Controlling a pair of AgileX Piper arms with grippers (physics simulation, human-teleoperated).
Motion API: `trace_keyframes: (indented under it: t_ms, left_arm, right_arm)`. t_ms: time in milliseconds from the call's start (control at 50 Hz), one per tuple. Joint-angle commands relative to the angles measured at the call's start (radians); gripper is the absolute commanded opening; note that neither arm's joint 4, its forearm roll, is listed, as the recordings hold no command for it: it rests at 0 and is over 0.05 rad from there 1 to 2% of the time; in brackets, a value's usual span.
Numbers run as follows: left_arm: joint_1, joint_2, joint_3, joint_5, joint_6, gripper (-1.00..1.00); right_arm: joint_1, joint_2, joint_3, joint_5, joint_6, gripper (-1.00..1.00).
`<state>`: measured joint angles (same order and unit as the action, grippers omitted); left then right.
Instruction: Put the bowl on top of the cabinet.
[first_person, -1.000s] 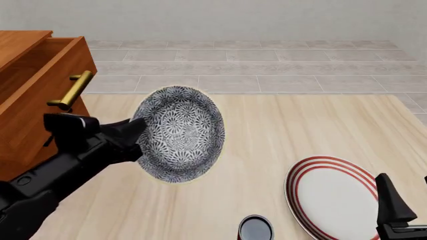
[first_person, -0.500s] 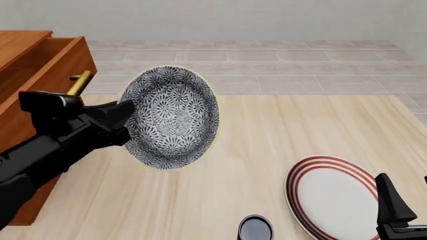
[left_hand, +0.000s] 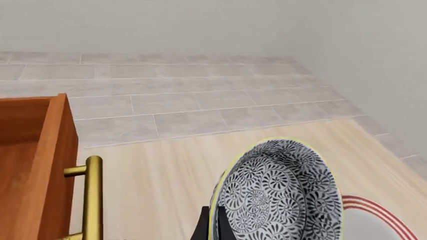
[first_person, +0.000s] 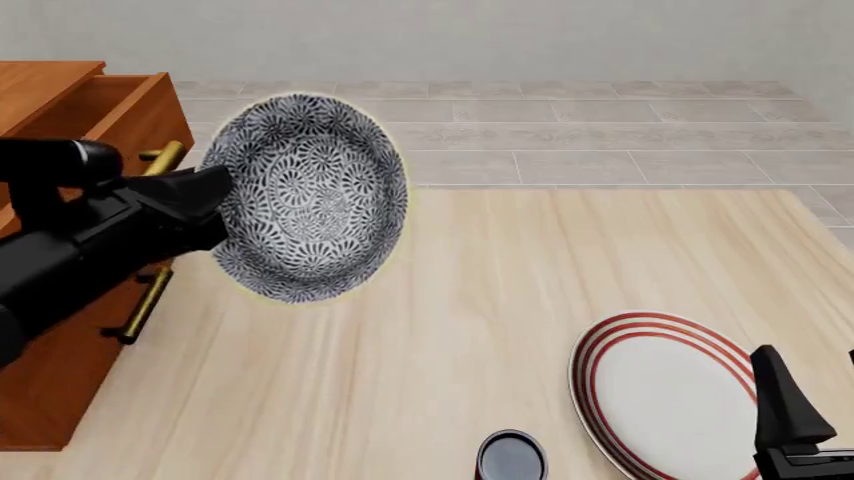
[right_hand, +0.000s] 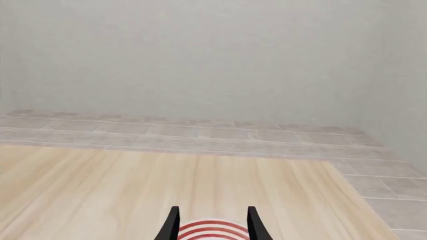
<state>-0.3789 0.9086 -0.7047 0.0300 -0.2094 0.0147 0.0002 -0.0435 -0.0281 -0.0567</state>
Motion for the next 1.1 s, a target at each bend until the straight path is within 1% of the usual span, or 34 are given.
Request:
trace_keyframes:
  t_ms: [20, 40, 80, 120, 140, 160, 200, 220, 240, 280, 300, 340, 360, 380, 400, 480, 500, 520, 560, 600, 740, 780, 800, 840, 960, 1000, 1020, 1100]
  left_arm:
    - [0.046, -0.021, -0.029, 0.031, -0.019, -1.00]
    - [0.046, -0.021, -0.029, 0.031, -0.019, -1.00]
    - [0.060, -0.027, -0.029, 0.029, -0.055, -1.00]
    - [0.066, -0.023, -0.039, 0.037, -0.045, -1.00]
    - [0.074, -0.025, -0.042, 0.039, -0.057, -1.00]
    - [0.064, -0.014, -0.053, 0.046, -0.042, -1.00]
    - [0.071, -0.014, -0.057, 0.049, -0.038, -1.00]
    - [0.111, -0.022, -0.053, 0.053, -0.064, -1.00]
    - [0.111, -0.022, -0.053, 0.053, -0.064, -1.00]
    - [0.142, -0.005, -0.067, 0.078, -0.061, -1.00]
    - [0.137, -0.006, -0.064, 0.072, -0.098, -1.00]
    - [0.117, 0.014, -0.070, 0.076, -0.128, -1.00]
    - [0.117, 0.014, -0.070, 0.076, -0.128, -1.00]
    - [0.098, 0.019, -0.066, 0.068, -0.168, -1.00]
    - [0.082, 0.025, -0.070, 0.069, -0.185, -1.00]
    - [0.059, 0.044, -0.087, 0.086, -0.195, -1.00]
    - [0.065, 0.036, -0.086, 0.083, -0.195, -1.00]
    - [0.059, 0.048, -0.083, 0.086, -0.224, -1.00]
    - [0.065, 0.041, -0.088, 0.090, -0.199, -1.00]
    - [0.050, 0.048, -0.094, 0.096, -0.197, -1.00]
    - [0.047, 0.046, -0.116, 0.119, -0.192, -1.00]
    - [0.054, 0.042, -0.128, 0.130, -0.175, -1.00]
    - [0.060, 0.042, -0.137, 0.141, -0.154, -1.00]
    - [0.057, 0.044, -0.140, 0.143, -0.175, -1.00]
    - [0.074, 0.040, -0.159, 0.165, -0.174, -1.00]
    - [0.104, 0.035, -0.162, 0.175, -0.174, -1.00]
    - [0.121, 0.033, -0.171, 0.184, -0.154, -1.00]
    - [0.129, 0.041, -0.189, 0.202, -0.160, -1.00]
  right_arm:
    - [0.002, 0.000, -0.002, -0.001, -0.001, 1.00]
    - [0.002, 0.000, -0.002, -0.001, -0.001, 1.00]
    - [0.002, 0.000, -0.002, -0.001, -0.003, 1.00]
    - [0.002, 0.000, -0.001, -0.001, -0.003, 1.00]
    - [0.002, 0.000, -0.001, -0.002, -0.003, 1.00]
    - [0.002, 0.000, -0.002, -0.002, -0.003, 1.00]
    - [0.002, 0.000, -0.001, -0.002, -0.003, 1.00]
    - [0.002, 0.000, -0.001, -0.002, -0.003, 1.00]
    - [0.002, 0.000, -0.001, -0.002, -0.003, 1.00]
    - [0.002, 0.000, -0.001, -0.002, -0.003, 1.00]
    - [0.002, 0.000, -0.001, -0.001, -0.003, 1.00]
    - [0.002, 0.000, -0.001, -0.001, -0.003, 1.00]
    - [0.002, 0.000, -0.001, -0.001, -0.003, 1.00]
    - [0.002, 0.000, -0.001, -0.001, -0.003, 1.00]
    - [0.002, 0.000, -0.001, -0.001, -0.003, 1.00]
    - [0.002, 0.000, -0.001, -0.002, -0.003, 1.00]
    - [0.003, 0.000, -0.001, -0.002, -0.004, 1.00]
    - [0.003, 0.000, -0.001, -0.002, -0.004, 1.00]
    - [0.002, 0.000, -0.002, -0.001, -0.003, 1.00]
    - [0.002, 0.000, -0.002, -0.001, -0.004, 1.00]
    - [0.002, 0.000, -0.002, -0.001, -0.004, 1.00]
    - [0.002, 0.000, -0.002, -0.001, -0.004, 1.00]
    - [0.002, 0.000, -0.002, -0.001, -0.004, 1.00]
    - [0.003, 0.000, -0.002, -0.002, -0.005, 1.00]
    - [0.003, 0.000, -0.002, -0.002, -0.005, 1.00]
    - [0.002, 0.000, -0.002, -0.002, -0.005, 1.00]
    - [0.002, 0.000, -0.003, -0.002, -0.004, 1.00]
    - [0.002, 0.000, -0.003, -0.002, -0.005, 1.00]
